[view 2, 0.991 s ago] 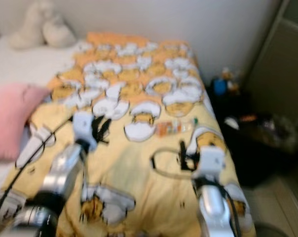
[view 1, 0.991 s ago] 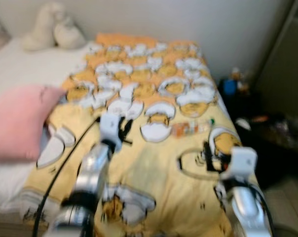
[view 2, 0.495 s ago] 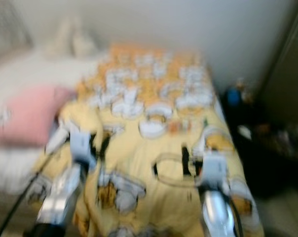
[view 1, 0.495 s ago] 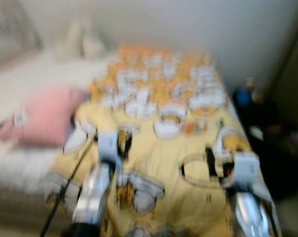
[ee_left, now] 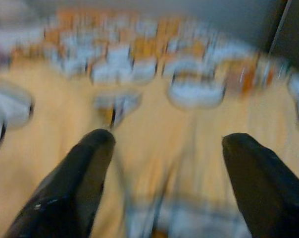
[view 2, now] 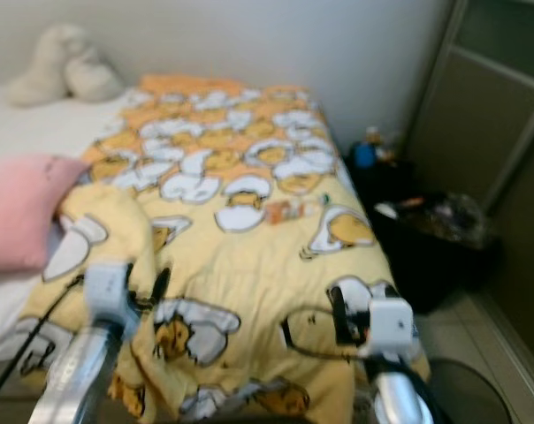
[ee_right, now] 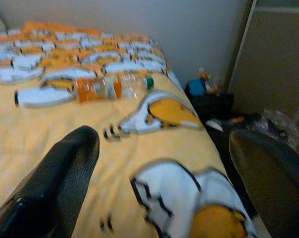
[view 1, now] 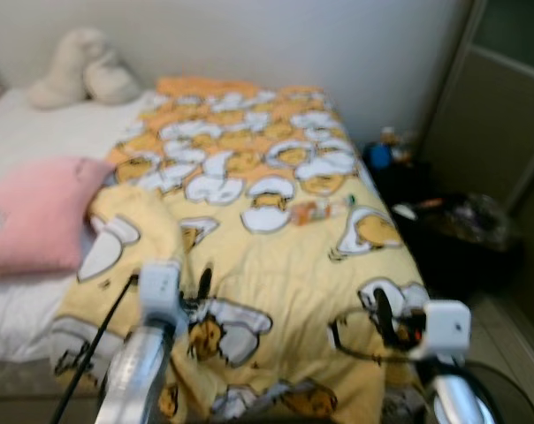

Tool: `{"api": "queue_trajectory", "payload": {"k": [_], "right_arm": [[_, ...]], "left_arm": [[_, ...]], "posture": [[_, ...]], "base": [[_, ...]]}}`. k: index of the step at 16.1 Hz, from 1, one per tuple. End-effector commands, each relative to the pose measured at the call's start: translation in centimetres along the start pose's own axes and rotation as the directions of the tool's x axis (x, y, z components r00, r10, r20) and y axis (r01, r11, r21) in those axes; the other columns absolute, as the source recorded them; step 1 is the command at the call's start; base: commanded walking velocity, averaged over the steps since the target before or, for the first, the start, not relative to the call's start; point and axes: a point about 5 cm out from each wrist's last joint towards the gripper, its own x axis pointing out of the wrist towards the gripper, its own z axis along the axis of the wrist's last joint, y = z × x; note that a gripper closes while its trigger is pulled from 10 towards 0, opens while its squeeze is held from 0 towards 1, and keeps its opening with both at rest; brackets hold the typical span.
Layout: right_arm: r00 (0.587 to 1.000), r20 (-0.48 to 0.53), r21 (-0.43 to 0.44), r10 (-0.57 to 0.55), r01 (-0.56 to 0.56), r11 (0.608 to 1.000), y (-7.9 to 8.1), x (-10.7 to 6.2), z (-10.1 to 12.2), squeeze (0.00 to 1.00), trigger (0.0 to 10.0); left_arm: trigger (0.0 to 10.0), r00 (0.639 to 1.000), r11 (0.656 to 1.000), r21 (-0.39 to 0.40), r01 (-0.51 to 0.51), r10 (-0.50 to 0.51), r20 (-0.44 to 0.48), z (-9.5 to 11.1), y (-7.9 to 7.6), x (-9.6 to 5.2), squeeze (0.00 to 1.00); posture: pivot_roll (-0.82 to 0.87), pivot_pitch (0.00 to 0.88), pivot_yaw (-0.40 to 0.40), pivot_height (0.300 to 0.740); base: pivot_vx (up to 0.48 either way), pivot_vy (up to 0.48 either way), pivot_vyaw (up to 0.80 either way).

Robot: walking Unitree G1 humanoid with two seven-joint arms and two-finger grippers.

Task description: Clean up the room

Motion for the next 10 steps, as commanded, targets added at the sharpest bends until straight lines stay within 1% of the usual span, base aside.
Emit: {"api": "queue_trajectory", "payload": {"k": [1,2,3,4,5,6,8,9,10], "right_arm": [[0.999,0.018,-0.010,0.042,-0.042,0.999,-0.3,0.0,0.4,1.00,10.0],[0.997,0.017,-0.014,0.069,-0.069,0.998,-0.2,0.1,0.5,1.00,10.0],[0.997,0.015,-0.014,0.082,-0.081,0.997,-0.1,0.2,0.5,1.00,10.0],[0.995,0.011,-0.068,0.104,-0.103,0.992,0.3,0.8,0.7,1.00,10.0],[0.995,0.020,-0.072,0.103,-0.101,0.992,0.6,1.2,0.9,0.00,10.0],[0.995,0.029,-0.054,0.100,-0.098,0.994,0.9,1.5,1.1,0.00,10.0],[0.995,0.035,-0.046,0.091,-0.089,0.995,1.0,1.6,1.2,0.00,10.0],[0.996,0.035,-0.041,0.082,-0.080,0.996,1.1,1.7,1.2,0.00,10.0],[0.996,0.035,-0.039,0.078,-0.077,0.996,1.1,1.7,1.2,0.00,10.0]], "left_arm": [[10.0,1.000,1.000,-0.018,-0.008,0.008,0.017,0.4,0.3,0.0,1.00],[10.0,0.998,1.000,-0.021,0.010,-0.009,0.054,1.2,0.0,0.6,1.00],[10.0,0.998,1.000,-0.015,0.020,-0.019,0.066,1.5,-0.1,0.8,1.00],[10.0,0.990,0.997,-0.004,0.080,-0.079,0.116,2.9,-1.2,1.8,0.00],[10.0,0.984,0.992,-0.035,0.120,-0.114,0.133,3.9,-2.4,3.1,0.00],[10.0,0.983,0.988,-0.083,0.127,-0.114,0.144,4.6,-3.2,3.9,0.00],[10.0,0.977,0.986,-0.087,0.145,-0.129,0.169,5.3,-3.8,4.5,0.00],[10.0,0.977,0.984,-0.099,0.147,-0.129,0.171,5.4,-3.8,5.1,0.00],[10.0,0.976,0.984,-0.096,0.150,-0.132,0.173,5.5,-3.7,5.1,0.00]], "posture": [[0.06,0.000,0.031,0.740],[0.06,0.000,0.023,0.740],[0.06,0.000,0.021,0.740],[0.07,0.000,0.015,0.740],[0.07,0.000,0.016,0.740],[0.06,0.000,0.016,0.740],[0.06,0.000,0.018,0.740],[0.05,0.000,0.024,0.740],[0.05,0.000,0.025,0.740]], "base": [[0.000,0.000,0.00],[0.000,0.000,0.00],[0.000,0.000,0.00],[0.274,-0.390,0.00],[0.424,0.000,0.00],[0.442,0.000,0.00],[0.446,0.000,0.00],[0.454,0.000,0.00],[0.454,0.000,0.00]]}}
